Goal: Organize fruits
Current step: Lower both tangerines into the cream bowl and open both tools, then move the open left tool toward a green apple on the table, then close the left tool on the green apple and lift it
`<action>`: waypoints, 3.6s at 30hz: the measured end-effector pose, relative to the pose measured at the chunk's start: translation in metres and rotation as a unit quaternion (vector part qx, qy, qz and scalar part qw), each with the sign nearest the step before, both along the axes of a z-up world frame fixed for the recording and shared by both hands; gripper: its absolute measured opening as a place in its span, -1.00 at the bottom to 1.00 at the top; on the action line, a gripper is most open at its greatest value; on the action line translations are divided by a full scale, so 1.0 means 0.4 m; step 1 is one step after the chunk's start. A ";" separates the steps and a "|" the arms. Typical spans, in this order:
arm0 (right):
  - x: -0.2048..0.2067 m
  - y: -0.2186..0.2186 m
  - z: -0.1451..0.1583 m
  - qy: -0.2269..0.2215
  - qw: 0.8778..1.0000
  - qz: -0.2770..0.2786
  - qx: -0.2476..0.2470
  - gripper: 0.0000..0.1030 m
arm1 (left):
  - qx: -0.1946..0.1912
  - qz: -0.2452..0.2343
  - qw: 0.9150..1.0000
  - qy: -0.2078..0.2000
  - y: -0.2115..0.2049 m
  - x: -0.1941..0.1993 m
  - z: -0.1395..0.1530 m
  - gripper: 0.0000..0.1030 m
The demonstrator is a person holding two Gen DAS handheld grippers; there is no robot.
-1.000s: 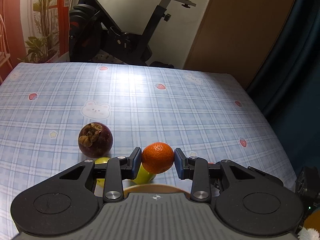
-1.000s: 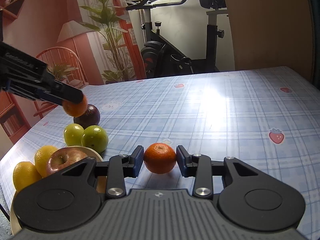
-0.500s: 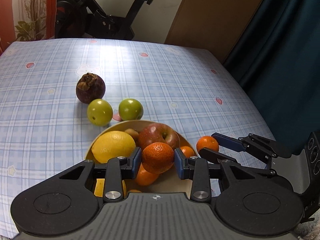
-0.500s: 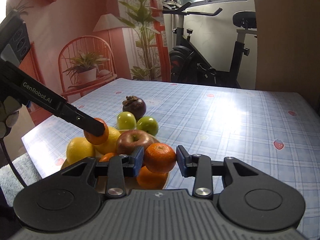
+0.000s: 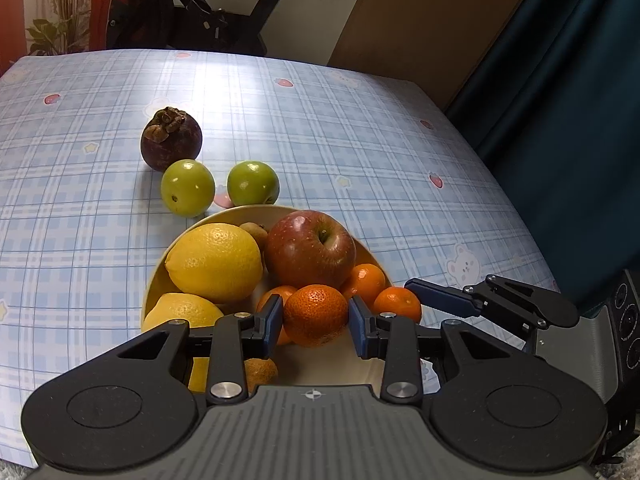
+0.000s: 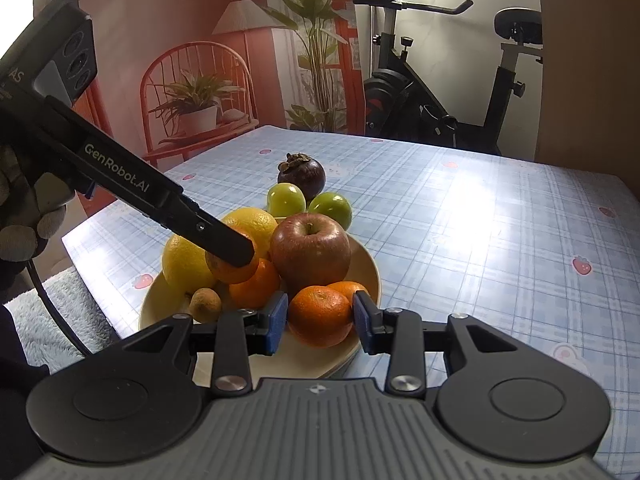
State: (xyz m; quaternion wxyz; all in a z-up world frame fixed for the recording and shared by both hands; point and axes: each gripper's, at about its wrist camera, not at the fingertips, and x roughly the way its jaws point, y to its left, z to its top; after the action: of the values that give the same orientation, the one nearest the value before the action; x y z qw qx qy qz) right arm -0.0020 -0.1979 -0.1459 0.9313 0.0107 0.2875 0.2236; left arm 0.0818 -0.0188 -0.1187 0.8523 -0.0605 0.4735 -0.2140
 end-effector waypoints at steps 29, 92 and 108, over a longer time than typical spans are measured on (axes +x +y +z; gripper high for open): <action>0.004 -0.004 -0.008 0.001 1.000 0.002 -0.005 -0.23 | -0.004 -0.014 1.000 0.007 -0.019 0.017 -0.019 -0.26; 0.331 0.015 0.078 0.074 0.997 -0.016 -0.020 -0.23 | 0.009 0.107 0.994 -0.009 0.112 0.292 0.057 -0.39; 0.433 0.123 0.024 0.150 0.989 -0.011 0.000 -0.17 | 0.005 0.023 0.999 0.035 0.041 0.369 0.008 -0.40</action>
State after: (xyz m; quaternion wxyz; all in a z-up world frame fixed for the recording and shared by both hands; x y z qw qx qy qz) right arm 0.1713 -0.1488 -0.1361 0.8800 0.0469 0.4240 0.2089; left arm 0.2295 -0.0025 -0.1153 0.8401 -0.0747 0.5025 -0.1900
